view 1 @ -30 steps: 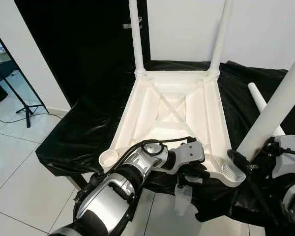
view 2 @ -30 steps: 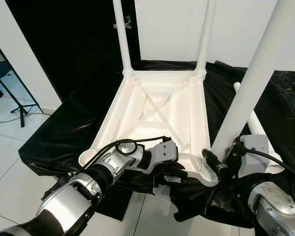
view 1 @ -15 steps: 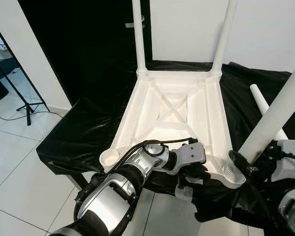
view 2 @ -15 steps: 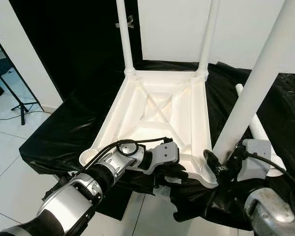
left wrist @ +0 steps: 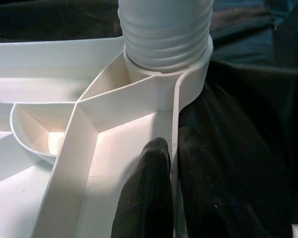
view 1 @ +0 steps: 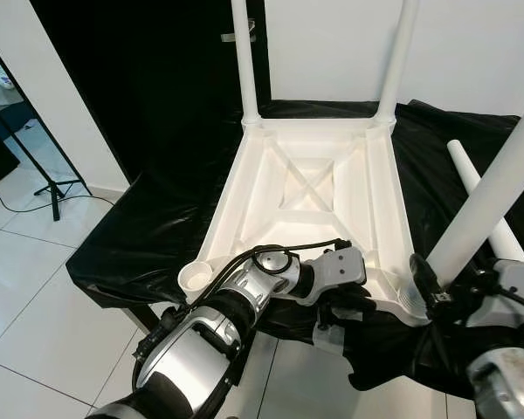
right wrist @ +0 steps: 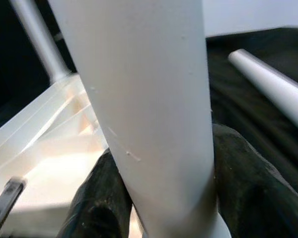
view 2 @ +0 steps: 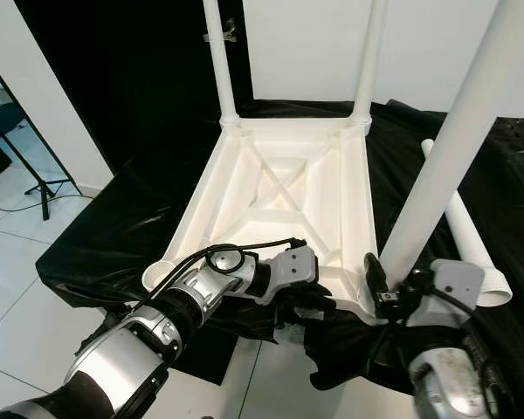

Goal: Building children table

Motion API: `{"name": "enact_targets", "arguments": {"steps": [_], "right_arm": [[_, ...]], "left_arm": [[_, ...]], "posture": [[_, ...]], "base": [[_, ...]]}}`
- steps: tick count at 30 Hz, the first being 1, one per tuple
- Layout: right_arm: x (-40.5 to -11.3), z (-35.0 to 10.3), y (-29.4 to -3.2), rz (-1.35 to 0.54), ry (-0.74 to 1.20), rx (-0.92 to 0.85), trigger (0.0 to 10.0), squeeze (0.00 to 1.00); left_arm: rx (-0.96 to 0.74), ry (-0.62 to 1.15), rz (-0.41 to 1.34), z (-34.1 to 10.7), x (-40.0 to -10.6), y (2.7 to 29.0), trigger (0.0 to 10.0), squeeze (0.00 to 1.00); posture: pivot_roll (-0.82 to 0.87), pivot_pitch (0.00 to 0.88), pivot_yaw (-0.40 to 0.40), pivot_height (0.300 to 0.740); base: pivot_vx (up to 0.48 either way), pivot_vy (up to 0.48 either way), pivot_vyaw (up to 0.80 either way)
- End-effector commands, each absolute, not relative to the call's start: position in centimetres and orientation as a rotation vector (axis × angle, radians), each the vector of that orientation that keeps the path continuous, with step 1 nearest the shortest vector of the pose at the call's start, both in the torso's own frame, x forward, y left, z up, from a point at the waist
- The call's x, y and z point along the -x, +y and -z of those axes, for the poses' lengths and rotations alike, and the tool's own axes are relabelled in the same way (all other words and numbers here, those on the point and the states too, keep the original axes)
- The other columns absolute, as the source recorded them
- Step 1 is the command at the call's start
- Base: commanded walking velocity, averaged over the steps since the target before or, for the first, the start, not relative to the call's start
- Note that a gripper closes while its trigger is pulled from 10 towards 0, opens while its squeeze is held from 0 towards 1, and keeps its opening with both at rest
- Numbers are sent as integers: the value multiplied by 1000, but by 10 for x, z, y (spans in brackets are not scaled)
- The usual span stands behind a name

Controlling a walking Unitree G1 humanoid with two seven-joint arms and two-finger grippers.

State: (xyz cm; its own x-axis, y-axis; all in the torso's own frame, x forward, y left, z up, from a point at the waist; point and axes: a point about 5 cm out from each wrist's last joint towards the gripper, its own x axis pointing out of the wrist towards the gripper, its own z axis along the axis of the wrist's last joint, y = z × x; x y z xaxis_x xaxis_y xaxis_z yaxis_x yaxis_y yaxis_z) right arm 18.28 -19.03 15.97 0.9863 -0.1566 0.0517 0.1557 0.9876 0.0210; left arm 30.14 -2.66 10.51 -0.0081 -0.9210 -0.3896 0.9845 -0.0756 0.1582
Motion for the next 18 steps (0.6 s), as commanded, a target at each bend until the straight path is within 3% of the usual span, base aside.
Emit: {"name": "enact_targets", "arguments": {"steps": [1,6,17,18], "right_arm": [[-180,-138,-212,386,39,6,10000,0],[-185,-134,-195,433,10,7,10000,0],[-194,-128,-178,416,-41,23,10000,0],[-195,-127,-177,409,-45,14,10000,82]], "left_arm": [[-424,318,1430,-80,-308,1,10000,0],[-405,312,1389,-81,-313,13,10000,0],[-390,318,1329,-77,-316,32,10000,0],[-387,316,1322,-77,-316,33,10000,0]], "posture": [[82,0,136,740],[166,0,174,740],[211,0,171,740],[215,0,169,740]], "base": [[0,0,0],[0,0,0],[0,0,0],[0,0,0]]}}
